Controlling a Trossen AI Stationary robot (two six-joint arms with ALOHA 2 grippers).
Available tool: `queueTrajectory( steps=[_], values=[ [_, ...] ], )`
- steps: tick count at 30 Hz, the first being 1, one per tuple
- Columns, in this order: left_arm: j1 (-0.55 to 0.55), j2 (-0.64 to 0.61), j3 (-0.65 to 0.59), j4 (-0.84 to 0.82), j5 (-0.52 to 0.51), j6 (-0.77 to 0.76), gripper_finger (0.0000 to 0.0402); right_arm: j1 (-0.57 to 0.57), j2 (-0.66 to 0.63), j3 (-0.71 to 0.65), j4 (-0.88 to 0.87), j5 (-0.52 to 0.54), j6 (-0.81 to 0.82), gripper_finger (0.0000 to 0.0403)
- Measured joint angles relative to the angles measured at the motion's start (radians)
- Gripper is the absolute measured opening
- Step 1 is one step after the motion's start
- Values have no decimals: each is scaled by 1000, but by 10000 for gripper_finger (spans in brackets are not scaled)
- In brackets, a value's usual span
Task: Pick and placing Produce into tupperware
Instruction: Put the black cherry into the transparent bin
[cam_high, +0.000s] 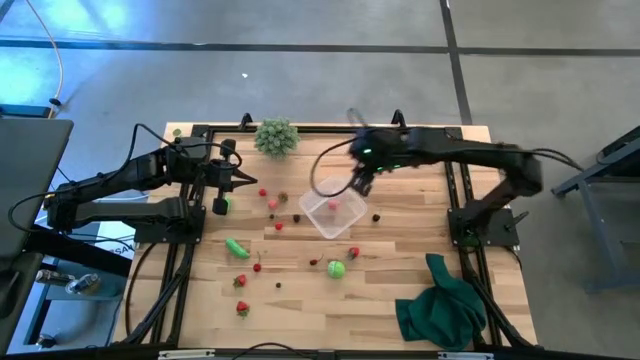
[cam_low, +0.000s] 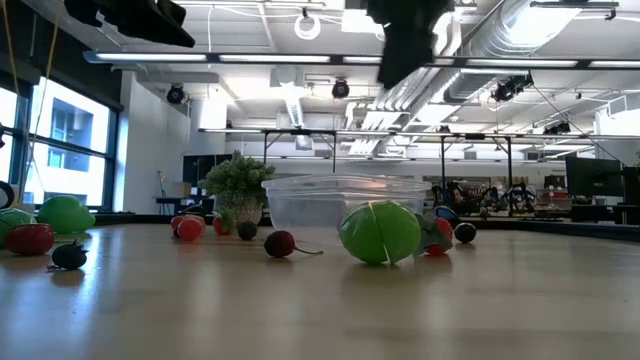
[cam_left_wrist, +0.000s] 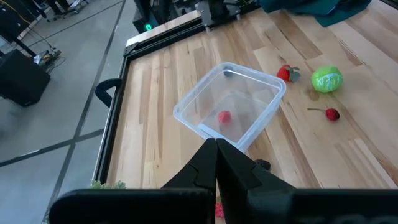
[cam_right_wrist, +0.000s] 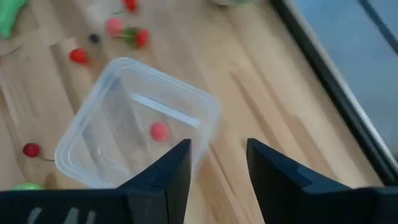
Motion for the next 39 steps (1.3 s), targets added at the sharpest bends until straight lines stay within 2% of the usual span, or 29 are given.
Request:
queueTrajectory(
  steps=[8, 14, 18, 20, 23, 25, 29, 35, 39],
  values=[
    [0, 0, 0, 0, 0, 0, 1, 61, -176, 0, -299, 56, 296, 145],
    [0, 0, 0, 0, 0, 0, 1, 167, -194, -2, -485, 116, 481, 145],
    [0, 0, 0, 0, 0, 0, 1, 220, -192, -61, -491, 199, 740, 145],
    [0, 0, 0, 0, 0, 0, 1, 237, -193, -128, -446, 191, 840, 145],
    [0, 0, 0, 0, 0, 0, 1, 246, -191, -280, -302, 92, 922, 145],
    [0, 0, 0, 0, 0, 0, 1, 246, -191, -391, -160, 38, 929, 145],
    [0, 0, 0, 0, 0, 0, 1, 242, -190, -584, 140, 0, 972, 145],
    [0, 0, 0, 0, 0, 0, 1, 236, -182, -772, 420, -27, 1025, 145],
    [0, 0, 0, 0, 0, 0, 1, 236, -171, -839, 517, -27, 1025, 145]
  ],
)
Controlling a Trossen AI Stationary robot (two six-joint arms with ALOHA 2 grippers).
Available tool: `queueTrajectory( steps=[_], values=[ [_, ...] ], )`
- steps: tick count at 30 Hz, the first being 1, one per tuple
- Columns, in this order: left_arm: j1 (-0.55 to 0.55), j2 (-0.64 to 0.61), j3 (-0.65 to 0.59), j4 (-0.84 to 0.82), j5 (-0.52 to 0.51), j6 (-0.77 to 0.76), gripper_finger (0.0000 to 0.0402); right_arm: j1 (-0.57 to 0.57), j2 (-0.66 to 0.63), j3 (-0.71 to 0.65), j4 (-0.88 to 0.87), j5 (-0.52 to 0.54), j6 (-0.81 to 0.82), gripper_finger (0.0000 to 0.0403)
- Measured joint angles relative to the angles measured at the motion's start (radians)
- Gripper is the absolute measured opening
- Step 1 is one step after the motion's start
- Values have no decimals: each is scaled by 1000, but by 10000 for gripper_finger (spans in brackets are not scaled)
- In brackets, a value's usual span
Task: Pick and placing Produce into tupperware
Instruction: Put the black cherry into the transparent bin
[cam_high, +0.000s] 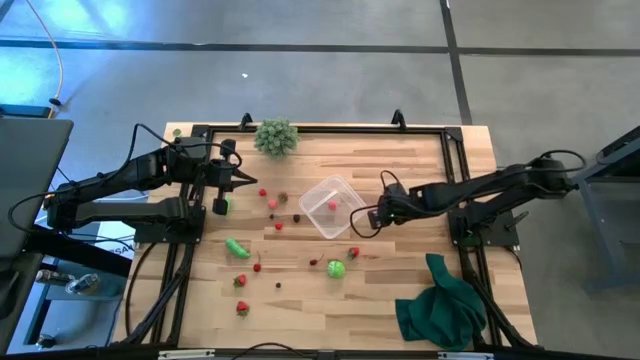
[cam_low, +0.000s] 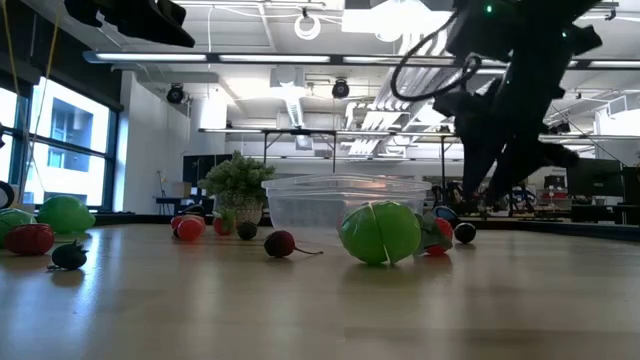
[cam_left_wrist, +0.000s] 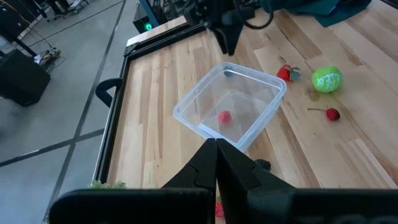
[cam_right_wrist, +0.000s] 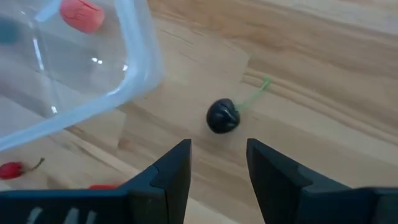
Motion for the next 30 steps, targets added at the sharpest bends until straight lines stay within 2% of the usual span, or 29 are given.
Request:
queueTrajectory(
  steps=[8, 14, 23, 30],
  values=[
    [0, 0, 0, 0, 0, 0, 1, 0, 71, -11, 100, 11, -45, 145],
    [0, 0, 0, 0, 0, 0, 1, 0, 130, -11, 104, 30, -78, 145],
    [0, 0, 0, 0, 0, 0, 1, -4, 142, -11, 112, 68, -121, 145],
    [0, 0, 0, 0, 0, 0, 1, -7, 142, -11, 132, 87, -246, 145]
  ],
)
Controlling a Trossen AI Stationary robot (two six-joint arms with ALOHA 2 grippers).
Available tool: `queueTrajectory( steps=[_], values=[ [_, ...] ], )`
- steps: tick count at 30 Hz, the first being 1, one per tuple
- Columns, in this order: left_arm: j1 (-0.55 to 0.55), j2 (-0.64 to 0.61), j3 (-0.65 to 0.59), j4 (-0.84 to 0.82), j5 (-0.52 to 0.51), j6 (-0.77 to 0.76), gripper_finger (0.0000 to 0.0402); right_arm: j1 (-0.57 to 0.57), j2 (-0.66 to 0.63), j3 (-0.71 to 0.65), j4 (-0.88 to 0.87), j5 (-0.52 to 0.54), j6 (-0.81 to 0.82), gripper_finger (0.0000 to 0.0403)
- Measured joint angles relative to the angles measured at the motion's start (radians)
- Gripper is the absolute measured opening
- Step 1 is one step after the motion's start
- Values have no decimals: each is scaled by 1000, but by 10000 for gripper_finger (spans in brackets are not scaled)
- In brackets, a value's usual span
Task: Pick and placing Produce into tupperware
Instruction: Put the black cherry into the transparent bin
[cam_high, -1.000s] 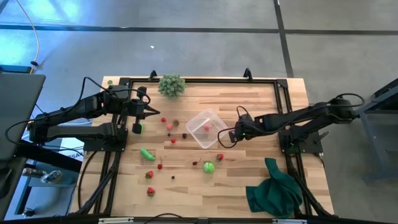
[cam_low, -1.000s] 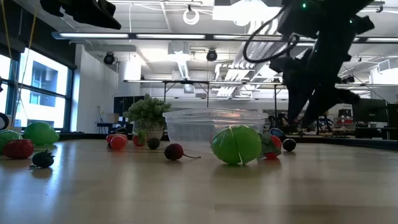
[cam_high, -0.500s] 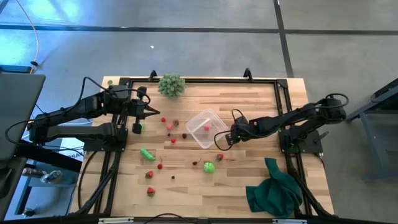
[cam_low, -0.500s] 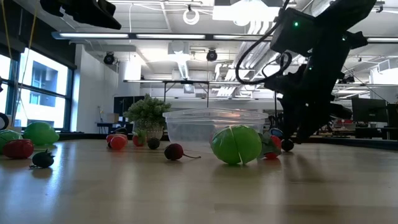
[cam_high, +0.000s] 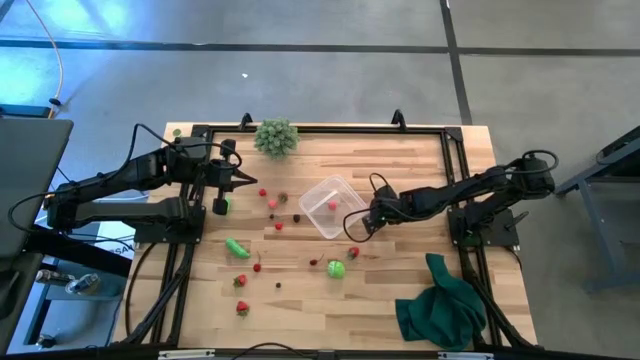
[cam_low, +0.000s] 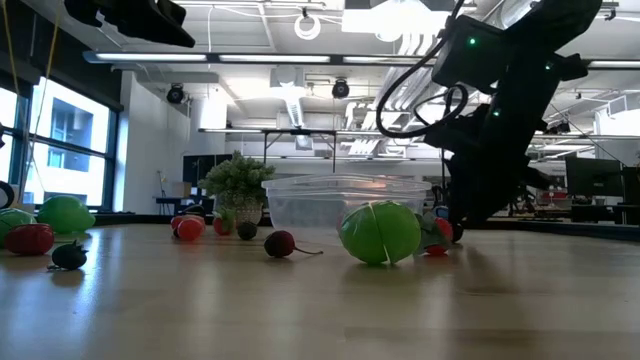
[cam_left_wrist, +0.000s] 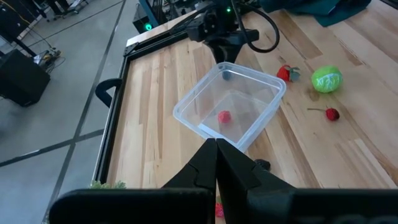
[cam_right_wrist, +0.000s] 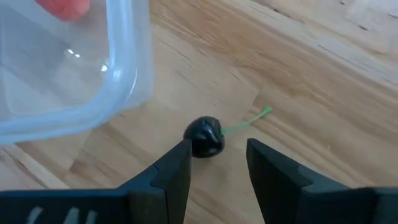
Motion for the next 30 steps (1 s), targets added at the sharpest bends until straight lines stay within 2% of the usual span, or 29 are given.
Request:
queueTrajectory(
  steps=[4, 23, 30],
  values=[
    [0, 0, 0, 0, 0, 0, 1, -3, 0, 0, 7, -5, -70, 145],
    [0, 0, 0, 0, 0, 0, 1, -6, 0, 0, 39, -68, -800, 145],
    [0, 0, 0, 0, 0, 0, 1, -6, 0, 0, 39, -77, -975, 145]
  ],
)
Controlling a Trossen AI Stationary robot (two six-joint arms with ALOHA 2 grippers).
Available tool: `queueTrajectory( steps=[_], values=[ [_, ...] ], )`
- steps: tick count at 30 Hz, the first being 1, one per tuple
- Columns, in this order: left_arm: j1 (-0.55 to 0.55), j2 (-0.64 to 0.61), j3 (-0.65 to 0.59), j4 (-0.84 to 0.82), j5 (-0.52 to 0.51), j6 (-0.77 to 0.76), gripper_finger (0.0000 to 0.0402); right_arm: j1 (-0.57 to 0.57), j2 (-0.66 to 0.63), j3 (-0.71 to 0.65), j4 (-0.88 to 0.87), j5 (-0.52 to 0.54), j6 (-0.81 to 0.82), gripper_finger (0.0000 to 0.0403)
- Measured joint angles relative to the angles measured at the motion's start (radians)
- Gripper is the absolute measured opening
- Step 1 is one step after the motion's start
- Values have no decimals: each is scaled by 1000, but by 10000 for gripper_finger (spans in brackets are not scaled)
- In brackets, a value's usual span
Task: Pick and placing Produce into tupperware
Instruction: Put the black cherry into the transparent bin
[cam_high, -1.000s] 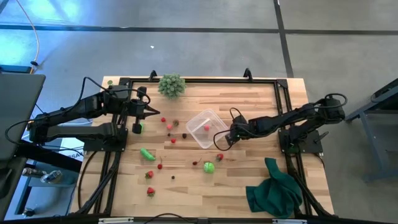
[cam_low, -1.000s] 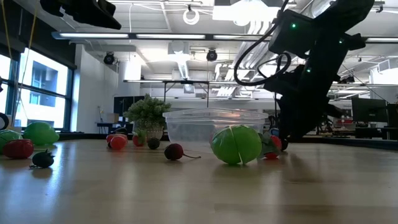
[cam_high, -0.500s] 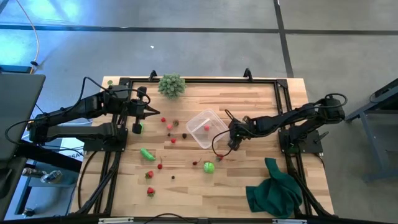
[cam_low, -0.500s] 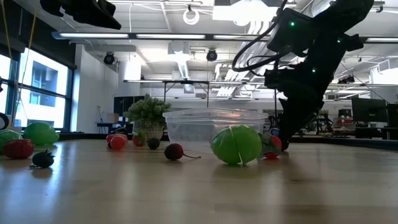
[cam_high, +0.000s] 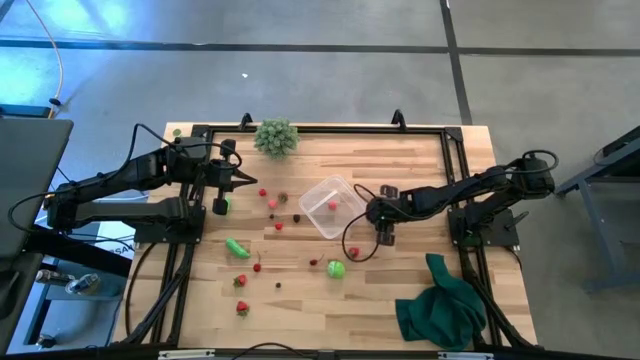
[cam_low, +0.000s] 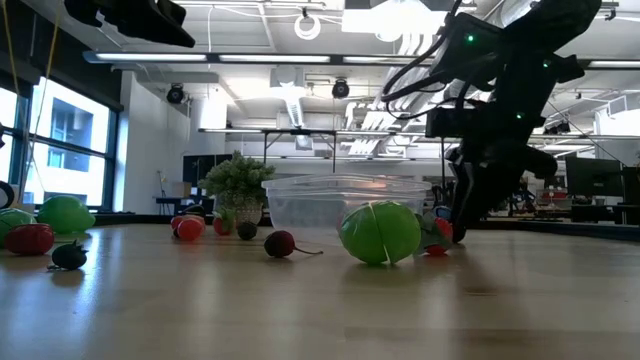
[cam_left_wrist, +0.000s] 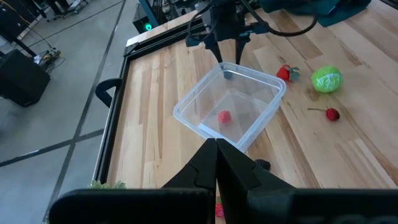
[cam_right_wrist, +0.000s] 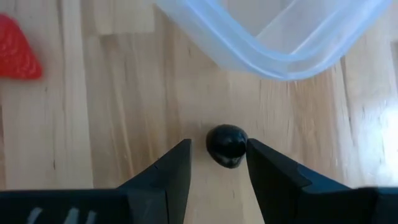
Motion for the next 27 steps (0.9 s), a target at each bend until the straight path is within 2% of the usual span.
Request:
queueTrajectory(
  steps=[4, 8, 12, 16, 27],
  values=[
    [0, 0, 0, 0, 0, 0, 1, -2, 0, 0, -1, -13, -19, 145],
    [0, 0, 0, 0, 0, 0, 1, -26, 0, 0, -2, -85, -19, 145],
    [0, 0, 0, 0, 0, 0, 1, -66, 0, 0, -3, -90, -19, 145],
    [0, 0, 0, 0, 0, 0, 1, -99, 0, 0, -4, -140, -44, 145],
    [0, 0, 0, 0, 0, 0, 1, -133, 9, 0, 4, -192, -38, 145]
  ],
)
